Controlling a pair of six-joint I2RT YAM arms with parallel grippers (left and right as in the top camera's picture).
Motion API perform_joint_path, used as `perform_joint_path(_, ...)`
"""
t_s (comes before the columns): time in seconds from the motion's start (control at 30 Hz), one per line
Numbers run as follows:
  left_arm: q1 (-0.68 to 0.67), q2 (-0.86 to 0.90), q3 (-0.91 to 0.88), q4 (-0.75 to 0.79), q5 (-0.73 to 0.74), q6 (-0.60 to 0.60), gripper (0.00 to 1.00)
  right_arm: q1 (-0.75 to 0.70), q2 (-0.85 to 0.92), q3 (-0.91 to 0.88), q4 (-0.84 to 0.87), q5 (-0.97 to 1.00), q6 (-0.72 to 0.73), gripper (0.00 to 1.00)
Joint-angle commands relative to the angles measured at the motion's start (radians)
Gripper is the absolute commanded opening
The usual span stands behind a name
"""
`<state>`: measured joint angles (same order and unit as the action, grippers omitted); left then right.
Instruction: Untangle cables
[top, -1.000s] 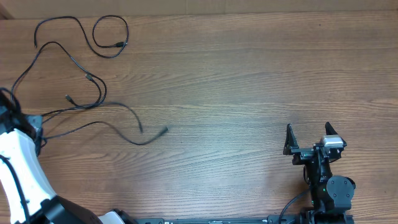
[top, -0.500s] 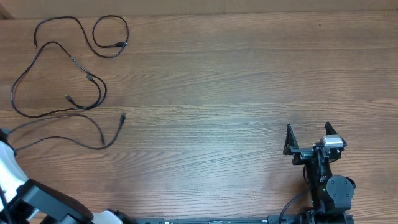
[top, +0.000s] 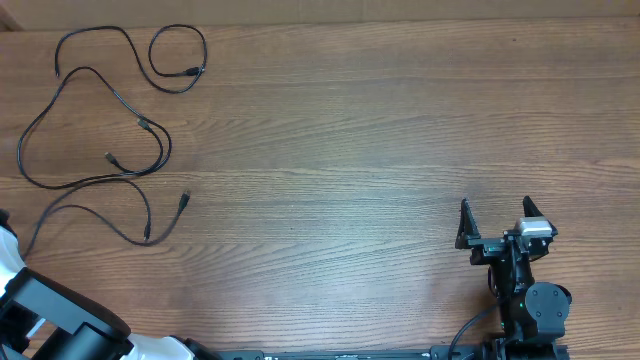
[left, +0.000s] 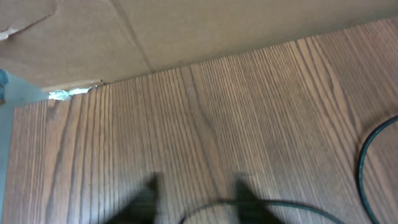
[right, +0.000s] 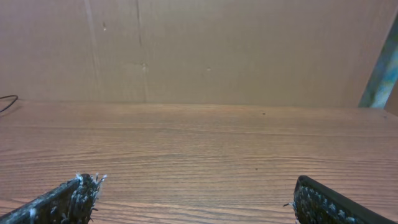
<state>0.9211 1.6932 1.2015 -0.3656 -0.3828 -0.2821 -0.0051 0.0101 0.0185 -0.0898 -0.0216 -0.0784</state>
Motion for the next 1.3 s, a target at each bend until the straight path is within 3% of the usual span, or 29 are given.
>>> perform_joint_path(0.0,0.004,0.000,0.004,0.004,-0.012,0.074,0.77,0.005,-0.007,-0.010,0.006,0.002,0.003,1.00)
perform_joint_path(0.03,0.004,0.000,0.004,0.003,-0.005,0.072,0.85,0.005,-0.007,-0.010,0.005,0.002,0.003,1.00)
perform_joint_path(0.1,0.003,0.000,0.004,-0.006,0.029,0.072,0.89,0.005,-0.007,-0.010,0.005,0.002,0.003,1.00)
perform_joint_path(0.17,0.000,0.000,0.004,-0.027,0.096,0.073,0.80,0.005,-0.007,-0.010,0.006,0.002,0.003,1.00)
perform_joint_path(0.33,-0.011,0.000,0.004,-0.046,0.422,0.074,0.72,0.005,-0.007,-0.010,0.006,0.002,0.003,1.00)
perform_joint_path(0.43,-0.031,0.000,0.004,-0.045,0.567,0.077,0.55,0.005,-0.007,-0.010,0.006,0.002,0.003,1.00)
perform_joint_path(0.53,-0.066,0.001,0.004,-0.060,0.638,0.077,0.51,0.005,-0.007,-0.010,0.006,0.002,0.003,1.00)
perform_joint_path(0.57,-0.082,0.001,0.004,-0.071,0.645,0.077,0.26,0.005,-0.007,-0.010,0.006,0.002,0.003,1.00)
perform_joint_path(0.6,-0.101,0.001,0.003,-0.080,0.645,0.077,0.14,0.005,-0.007,-0.010,0.005,0.002,0.003,1.00)
perform_joint_path(0.63,-0.123,0.002,0.003,-0.088,0.644,0.084,0.08,0.005,-0.007,-0.010,0.006,0.002,0.003,1.00)
perform_joint_path(0.8,-0.256,0.007,0.003,-0.143,0.635,0.152,0.20,0.005,-0.007,-0.010,0.006,0.002,0.003,1.00)
perform_joint_path(0.9,-0.327,0.019,0.003,-0.172,0.610,0.147,0.43,0.005,-0.007,-0.010,0.006,0.002,0.003,1.00)
perform_joint_path(0.97,-0.369,0.030,0.003,-0.204,0.580,0.147,0.49,0.005,-0.007,-0.010,0.005,0.002,0.003,1.00)
perform_joint_path(1.27,-0.454,0.124,0.003,-0.301,0.369,0.042,0.49,0.005,-0.007,-0.010,0.005,0.002,0.003,1.00)
